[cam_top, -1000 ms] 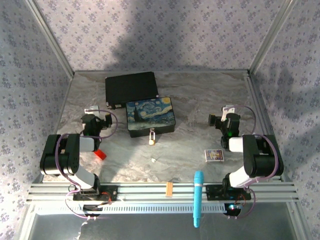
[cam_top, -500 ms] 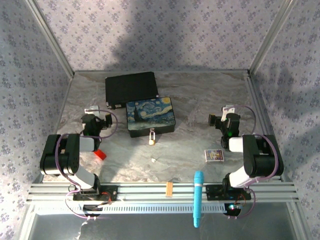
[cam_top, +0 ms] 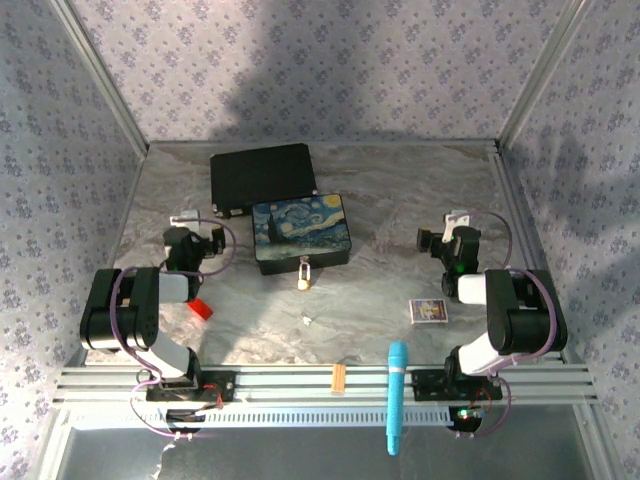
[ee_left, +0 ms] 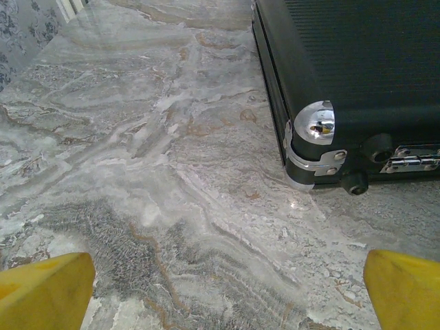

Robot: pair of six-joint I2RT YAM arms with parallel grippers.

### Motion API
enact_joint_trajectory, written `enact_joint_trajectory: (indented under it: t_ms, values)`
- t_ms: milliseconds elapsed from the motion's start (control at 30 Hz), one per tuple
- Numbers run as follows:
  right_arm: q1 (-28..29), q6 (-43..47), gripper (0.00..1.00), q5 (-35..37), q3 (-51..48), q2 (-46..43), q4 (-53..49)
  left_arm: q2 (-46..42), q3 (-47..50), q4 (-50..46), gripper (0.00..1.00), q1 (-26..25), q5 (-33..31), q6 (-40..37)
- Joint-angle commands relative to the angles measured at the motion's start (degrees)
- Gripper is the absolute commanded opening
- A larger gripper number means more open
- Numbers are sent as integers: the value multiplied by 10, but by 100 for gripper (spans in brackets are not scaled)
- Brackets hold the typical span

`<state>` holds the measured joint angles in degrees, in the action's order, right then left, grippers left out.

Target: Unlock the padlock with the key

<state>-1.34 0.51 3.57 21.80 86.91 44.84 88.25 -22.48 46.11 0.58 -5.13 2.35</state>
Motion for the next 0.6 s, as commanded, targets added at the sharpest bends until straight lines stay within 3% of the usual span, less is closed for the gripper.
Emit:
enact_joint_trajectory:
  t_ms: [0,367,500,567]
  values:
    - [-8,5,99,-12,7,1,8,-2,-14,3,100,-1,13,-8]
    - [-25,-10,99,-23,28,-80,-87,-88,-18,-73,100,-1,-31,8]
    - [-27,-40,99,-16,89,-162,-242,-167,-50,-186,100,-1,-104,62]
    - [-28,-69,99,-26,129,-204,-333,-205,-68,-245,100,-2,-107,99]
